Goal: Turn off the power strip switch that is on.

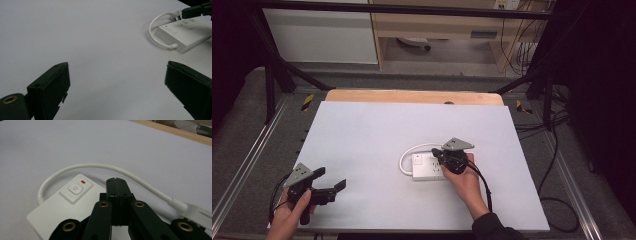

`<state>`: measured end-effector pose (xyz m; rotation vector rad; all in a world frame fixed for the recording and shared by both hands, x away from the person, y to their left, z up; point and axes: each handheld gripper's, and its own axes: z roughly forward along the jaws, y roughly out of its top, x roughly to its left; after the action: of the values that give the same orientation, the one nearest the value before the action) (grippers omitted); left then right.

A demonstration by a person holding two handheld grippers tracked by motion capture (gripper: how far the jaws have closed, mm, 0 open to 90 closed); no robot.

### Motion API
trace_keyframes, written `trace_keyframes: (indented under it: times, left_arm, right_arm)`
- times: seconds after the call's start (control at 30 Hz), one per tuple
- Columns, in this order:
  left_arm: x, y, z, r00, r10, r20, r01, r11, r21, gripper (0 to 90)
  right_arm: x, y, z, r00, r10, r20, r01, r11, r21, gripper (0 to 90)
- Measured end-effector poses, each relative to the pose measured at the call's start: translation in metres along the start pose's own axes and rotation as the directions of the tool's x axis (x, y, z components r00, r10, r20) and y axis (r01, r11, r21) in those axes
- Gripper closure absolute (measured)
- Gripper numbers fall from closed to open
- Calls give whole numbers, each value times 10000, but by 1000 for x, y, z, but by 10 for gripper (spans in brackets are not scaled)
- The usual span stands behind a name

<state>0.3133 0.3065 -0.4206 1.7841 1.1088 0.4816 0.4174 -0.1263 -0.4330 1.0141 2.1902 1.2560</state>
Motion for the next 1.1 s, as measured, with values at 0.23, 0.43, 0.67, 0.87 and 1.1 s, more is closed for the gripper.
trace_keyframes:
  times: [0.23, 0.43, 0.67, 0.87, 1.1]
  left_arm:
    - [-1, 0, 0, 10000, 39, 31, -39, 10000, 19, 60]
    - [-1, 0, 0, 10000, 49, 19, -49, 10000, 25, 60]
    - [-1, 0, 1, 10000, 85, 34, -85, 9999, 59, 60]
    - [-1, 0, 0, 9999, 108, 38, -108, 9999, 74, 60]
    - [-1, 0, 0, 9999, 120, 40, -121, 9999, 80, 60]
  right_arm:
    - [2, -2, 2, 10000, -89, -19, 90, 9997, 212, 900]
    - [2, -3, 4, 9999, -130, -21, 130, 9992, 367, 900]
    - [3, -4, 5, 9999, -133, -4, 133, 9989, 458, 900]
    - [3, -5, 8, 9997, -223, 130, 215, 9981, 580, 900]
    - [-2, -4, 3, 9990, -181, 416, 159, 9985, 531, 900]
